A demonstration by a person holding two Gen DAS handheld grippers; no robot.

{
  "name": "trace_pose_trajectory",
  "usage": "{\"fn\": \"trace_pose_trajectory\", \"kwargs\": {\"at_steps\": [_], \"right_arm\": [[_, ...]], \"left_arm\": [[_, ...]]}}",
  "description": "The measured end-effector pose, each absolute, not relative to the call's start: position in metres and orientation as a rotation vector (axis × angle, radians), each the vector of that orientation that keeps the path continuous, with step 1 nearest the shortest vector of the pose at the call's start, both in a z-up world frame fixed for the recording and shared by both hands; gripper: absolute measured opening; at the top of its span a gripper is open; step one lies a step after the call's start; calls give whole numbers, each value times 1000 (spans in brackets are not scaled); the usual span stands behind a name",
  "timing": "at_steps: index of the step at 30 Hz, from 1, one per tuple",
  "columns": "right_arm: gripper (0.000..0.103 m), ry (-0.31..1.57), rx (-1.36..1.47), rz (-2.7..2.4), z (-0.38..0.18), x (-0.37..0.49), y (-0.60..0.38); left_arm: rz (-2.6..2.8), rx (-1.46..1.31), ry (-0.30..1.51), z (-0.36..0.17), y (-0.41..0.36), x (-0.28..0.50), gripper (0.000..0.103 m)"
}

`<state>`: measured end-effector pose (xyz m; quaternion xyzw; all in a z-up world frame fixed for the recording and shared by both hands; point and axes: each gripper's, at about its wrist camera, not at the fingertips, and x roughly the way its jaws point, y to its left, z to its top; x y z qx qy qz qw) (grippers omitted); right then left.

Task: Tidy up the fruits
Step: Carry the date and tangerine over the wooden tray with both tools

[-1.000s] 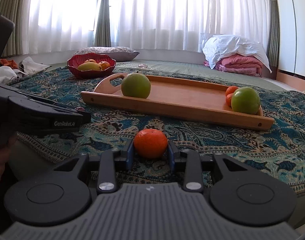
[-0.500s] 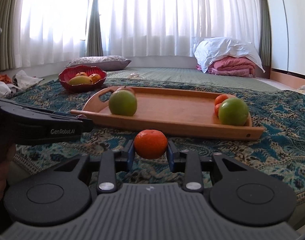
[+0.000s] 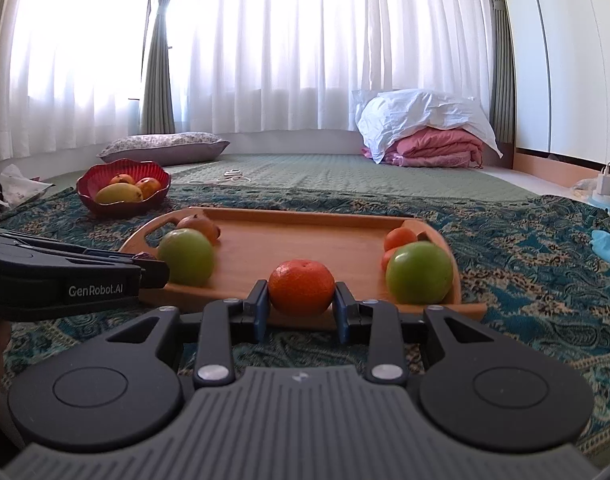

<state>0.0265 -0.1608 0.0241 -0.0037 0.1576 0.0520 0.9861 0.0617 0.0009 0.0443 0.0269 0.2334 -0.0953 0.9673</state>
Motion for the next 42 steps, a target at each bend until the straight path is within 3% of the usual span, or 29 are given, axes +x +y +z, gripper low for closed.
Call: {"fn": "trace_pose_trajectory", "kwargs": {"at_steps": [16, 42], "right_arm": [[38, 347, 16, 71, 34, 84, -179], [38, 477, 27, 54, 29, 178, -187]], "left_arm": [[-227, 31, 468, 53, -26, 119, 20], [-171, 22, 618, 35, -36, 230, 20]]}}
